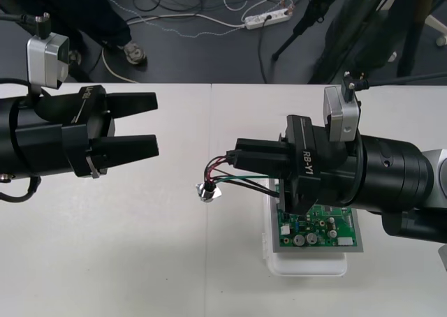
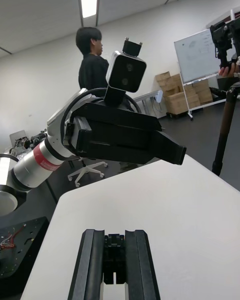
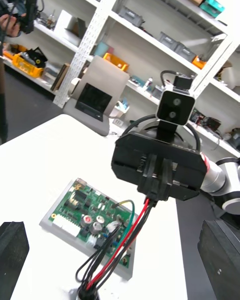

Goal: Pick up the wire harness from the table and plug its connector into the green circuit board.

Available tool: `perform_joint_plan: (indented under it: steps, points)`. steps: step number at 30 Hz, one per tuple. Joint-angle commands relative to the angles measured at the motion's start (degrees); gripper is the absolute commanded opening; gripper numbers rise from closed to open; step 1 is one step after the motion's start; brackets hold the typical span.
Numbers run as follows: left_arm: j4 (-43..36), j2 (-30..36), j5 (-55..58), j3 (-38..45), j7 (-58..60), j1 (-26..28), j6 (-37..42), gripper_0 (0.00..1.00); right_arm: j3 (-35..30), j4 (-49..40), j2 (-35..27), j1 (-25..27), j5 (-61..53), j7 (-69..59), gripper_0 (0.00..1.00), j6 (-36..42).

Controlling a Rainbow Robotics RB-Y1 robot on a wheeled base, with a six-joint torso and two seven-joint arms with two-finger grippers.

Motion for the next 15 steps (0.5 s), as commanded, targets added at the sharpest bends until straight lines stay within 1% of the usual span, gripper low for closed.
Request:
perform_joint_plan:
  steps: [1, 7, 10, 15]
  points:
    - [-0.4, -2.6, 0.3, -0.2, -1.1, -2.5, -3.6, 1.00, 0.4, -2.1, 1.7, 0.6, 0.0, 3.7, 0.00, 0.5]
    - [-0.4, -4.9, 0.4, -1.4, -2.6, -2.5, -4.4, 1.00, 1.3, -2.1, 1.7, 1.2, -2.6, 5.6, 0.00, 0.5]
    - [-0.3, -6.7, 0.4, -1.5, -3.2, -2.5, -4.9, 1.00, 1.6, -2.1, 1.6, 2.0, -4.8, 8.7, 0.00, 0.5]
    - [-0.2, -10.2, 0.4, -1.1, -4.4, -1.9, -7.4, 1.00, 2.5, -2.1, 1.4, 3.3, -8.1, 11.6, 0.00, 0.4]
